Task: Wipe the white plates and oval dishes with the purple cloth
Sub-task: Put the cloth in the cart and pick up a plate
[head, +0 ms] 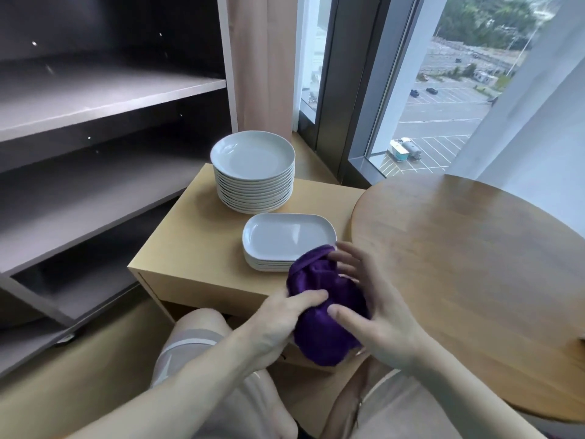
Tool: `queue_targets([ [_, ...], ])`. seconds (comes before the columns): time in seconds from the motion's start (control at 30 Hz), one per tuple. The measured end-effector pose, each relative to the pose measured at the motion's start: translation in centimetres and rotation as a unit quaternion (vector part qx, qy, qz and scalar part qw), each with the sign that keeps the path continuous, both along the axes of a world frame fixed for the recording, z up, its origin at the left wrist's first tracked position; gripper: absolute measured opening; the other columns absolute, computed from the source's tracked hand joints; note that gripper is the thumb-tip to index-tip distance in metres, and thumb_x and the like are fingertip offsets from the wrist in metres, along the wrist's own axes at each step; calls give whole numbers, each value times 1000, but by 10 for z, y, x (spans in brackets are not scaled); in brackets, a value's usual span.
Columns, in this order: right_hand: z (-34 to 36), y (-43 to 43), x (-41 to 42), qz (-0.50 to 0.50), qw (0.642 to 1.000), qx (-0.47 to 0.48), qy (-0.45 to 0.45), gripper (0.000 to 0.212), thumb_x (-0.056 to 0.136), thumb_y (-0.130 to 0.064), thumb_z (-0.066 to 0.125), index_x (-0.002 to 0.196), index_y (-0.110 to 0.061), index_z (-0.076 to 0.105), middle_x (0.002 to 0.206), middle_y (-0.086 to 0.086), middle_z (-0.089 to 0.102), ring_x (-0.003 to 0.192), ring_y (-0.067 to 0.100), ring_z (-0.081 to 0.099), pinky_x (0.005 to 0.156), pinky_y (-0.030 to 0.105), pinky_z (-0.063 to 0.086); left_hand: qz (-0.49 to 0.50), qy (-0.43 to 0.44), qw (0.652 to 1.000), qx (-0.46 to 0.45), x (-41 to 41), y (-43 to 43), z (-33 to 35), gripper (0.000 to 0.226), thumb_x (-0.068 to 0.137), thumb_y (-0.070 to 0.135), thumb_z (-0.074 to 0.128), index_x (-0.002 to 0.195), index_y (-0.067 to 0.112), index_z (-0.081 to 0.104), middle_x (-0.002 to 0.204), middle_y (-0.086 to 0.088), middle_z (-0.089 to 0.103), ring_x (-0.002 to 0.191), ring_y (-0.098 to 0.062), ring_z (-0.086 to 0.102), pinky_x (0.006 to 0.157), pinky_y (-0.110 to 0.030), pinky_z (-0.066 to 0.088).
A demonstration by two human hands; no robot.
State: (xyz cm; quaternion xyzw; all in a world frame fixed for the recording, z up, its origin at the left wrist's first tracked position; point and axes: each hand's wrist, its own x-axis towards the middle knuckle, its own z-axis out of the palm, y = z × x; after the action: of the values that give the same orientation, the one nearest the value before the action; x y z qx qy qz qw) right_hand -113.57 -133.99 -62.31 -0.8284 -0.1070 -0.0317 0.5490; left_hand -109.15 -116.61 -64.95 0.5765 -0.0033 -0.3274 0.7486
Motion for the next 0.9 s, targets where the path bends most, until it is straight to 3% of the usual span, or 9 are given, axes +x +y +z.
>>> queue_targets([
  [0.07, -2, -6, 4, -61, 997, 37, -27, 69, 83, -13, 69, 146, -21, 43, 140, -2, 56, 126, 18, 59, 102, 31, 50, 34, 0, 999, -28, 8, 4, 2, 32, 80, 26, 75, 111, 28, 76, 118, -10, 75, 111, -29, 71, 98, -48, 56],
  [0.17, -6, -18, 12, -114, 993, -21, -5, 60, 83, -26, 71, 140, -22, 50, 133, -7, 61, 123, 12, 59, 103, 32, 48, 53, 5, 995, -84, 20, 11, 9, 48, 80, 15, 73, 128, 14, 68, 126, -16, 70, 119, -33, 67, 102, -48, 53],
  [0.3, -12, -25, 20, -100, 993, 22, 63, 28, 82, -20, 85, 105, -19, 69, 97, 0, 74, 94, 27, 69, 92, 55, 54, 42, 4, 993, -110, 24, 19, 10, 51, 81, 11, 72, 131, 9, 66, 129, -18, 69, 119, -35, 66, 97, -48, 56],
  [0.4, -9, -29, 23, -125, 988, 76, 43, 22, 74, -17, 84, 86, -13, 66, 85, 13, 69, 82, 29, 66, 81, 48, 54, 53, -13, 994, -89, 26, 20, 9, 50, 78, 14, 77, 128, 11, 69, 129, -15, 70, 117, -32, 68, 98, -48, 51],
  [0.5, -1, -36, 24, -110, 985, 129, 43, 26, 79, -3, 86, 91, 1, 63, 87, 20, 69, 80, 25, 65, 79, 45, 54, 63, -18, 996, -66, 30, 21, 8, 45, 76, 19, 81, 120, 17, 74, 124, -9, 72, 104, -21, 70, 85, -39, 51],
  [0.6, 5, -41, 26, -96, 979, 177, 41, 39, 71, -23, 85, 90, 2, 63, 80, 15, 67, 72, 23, 64, 66, 35, 56, 59, 19, 994, -88, 35, 22, 9, 42, 78, 30, 80, 118, 20, 76, 120, -7, 73, 95, -17, 68, 74, -32, 55],
  [0.67, 7, -44, 27, -95, 975, 199, 37, 33, 72, -26, 82, 92, -3, 67, 83, 12, 70, 75, 21, 66, 66, 31, 55, 53, 27, 994, -87, 38, 24, 10, 35, 79, 34, 80, 112, 24, 78, 112, -5, 74, 89, -16, 69, 69, -32, 55],
  [0.77, 6, -47, 28, -87, 974, 206, 26, 12, 89, -9, 71, 101, -9, 73, 89, 8, 73, 80, 19, 66, 69, 30, 53, 49, 12, 997, -59, 40, 24, 11, 30, 83, 36, 78, 110, 23, 75, 105, -7, 72, 87, -23, 65, 68, -36, 46],
  [0.9, 1, -51, 30, -111, 978, 177, 17, 34, 100, 10, 52, 108, -14, 74, 91, 10, 72, 84, 26, 61, 75, 41, 46, 81, -21, 997, -5, 43, 26, 9, 25, 89, 28, 74, 107, 13, 65, 99, -8, 71, 84, -17, 68, 72, -35, 53],
])
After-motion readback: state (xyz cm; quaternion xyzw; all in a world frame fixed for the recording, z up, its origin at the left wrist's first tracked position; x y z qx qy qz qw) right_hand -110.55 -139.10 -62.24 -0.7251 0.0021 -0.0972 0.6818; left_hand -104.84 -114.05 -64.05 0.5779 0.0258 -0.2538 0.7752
